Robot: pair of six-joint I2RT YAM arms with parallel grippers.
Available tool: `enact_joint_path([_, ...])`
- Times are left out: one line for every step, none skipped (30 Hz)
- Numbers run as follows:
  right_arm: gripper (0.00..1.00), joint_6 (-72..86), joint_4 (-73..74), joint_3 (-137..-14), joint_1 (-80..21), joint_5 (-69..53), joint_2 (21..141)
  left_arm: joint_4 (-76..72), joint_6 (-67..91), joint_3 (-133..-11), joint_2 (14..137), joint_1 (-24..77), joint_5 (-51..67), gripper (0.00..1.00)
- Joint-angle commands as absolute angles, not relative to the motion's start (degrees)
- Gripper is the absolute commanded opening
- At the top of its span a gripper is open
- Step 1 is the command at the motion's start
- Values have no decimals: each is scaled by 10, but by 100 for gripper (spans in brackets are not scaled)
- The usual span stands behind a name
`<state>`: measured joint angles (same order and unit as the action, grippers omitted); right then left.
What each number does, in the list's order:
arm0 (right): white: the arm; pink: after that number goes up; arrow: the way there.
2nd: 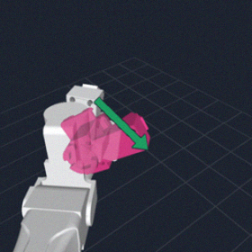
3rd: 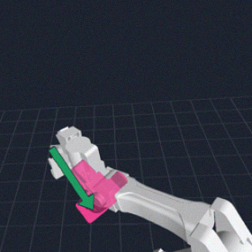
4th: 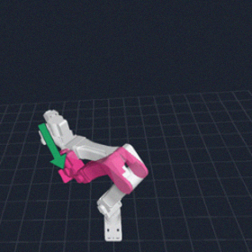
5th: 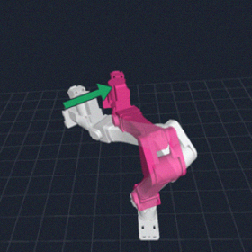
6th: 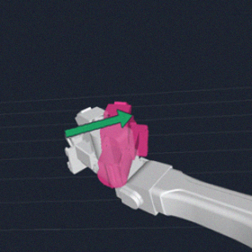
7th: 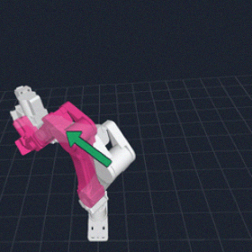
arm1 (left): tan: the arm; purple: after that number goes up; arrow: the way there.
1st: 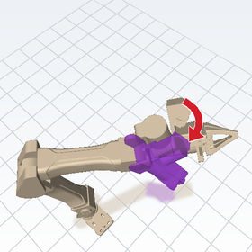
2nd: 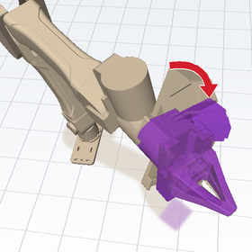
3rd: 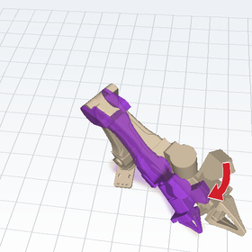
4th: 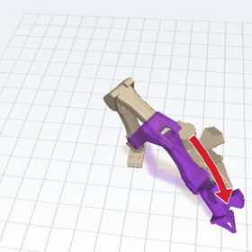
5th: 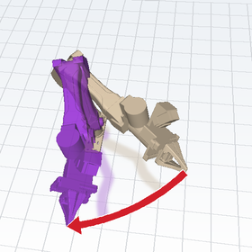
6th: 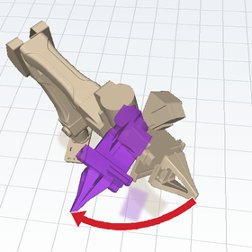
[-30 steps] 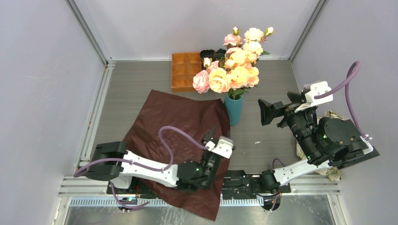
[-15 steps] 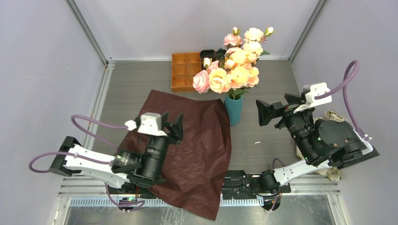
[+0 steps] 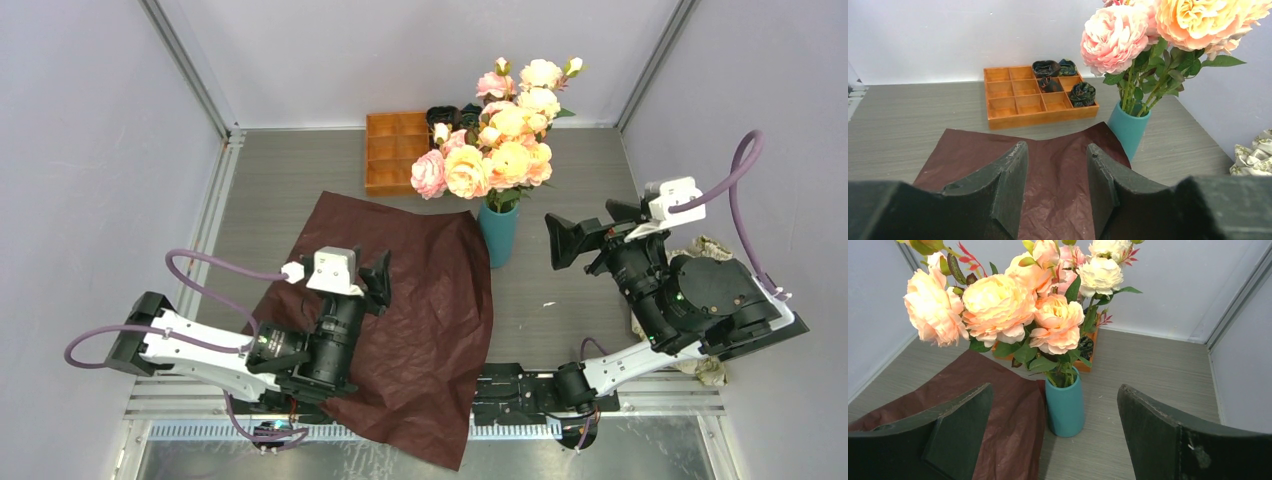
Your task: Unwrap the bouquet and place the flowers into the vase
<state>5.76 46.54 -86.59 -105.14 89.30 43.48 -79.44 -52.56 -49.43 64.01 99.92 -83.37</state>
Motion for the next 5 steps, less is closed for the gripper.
enact_joint_path([99,20,417,-861,-1052,1080,447,-818,-525,-492,620,1002,-834,47])
enact_joint_path([99,16,412,-862,-1052,1081,451,-818,-524,-489,615,1002,-836,48])
enact_joint_path([99,16,411,-864,-1052,1080,454,-818,-525,-485,610,1001,-837,47])
enact_joint_path([99,16,411,-865,-1051,1080,454,-818,-524,-483,604,1001,-836,47])
enact_joint_path([99,16,411,-864,-1052,1081,453,-818,-526,-480,597,1001,-836,48])
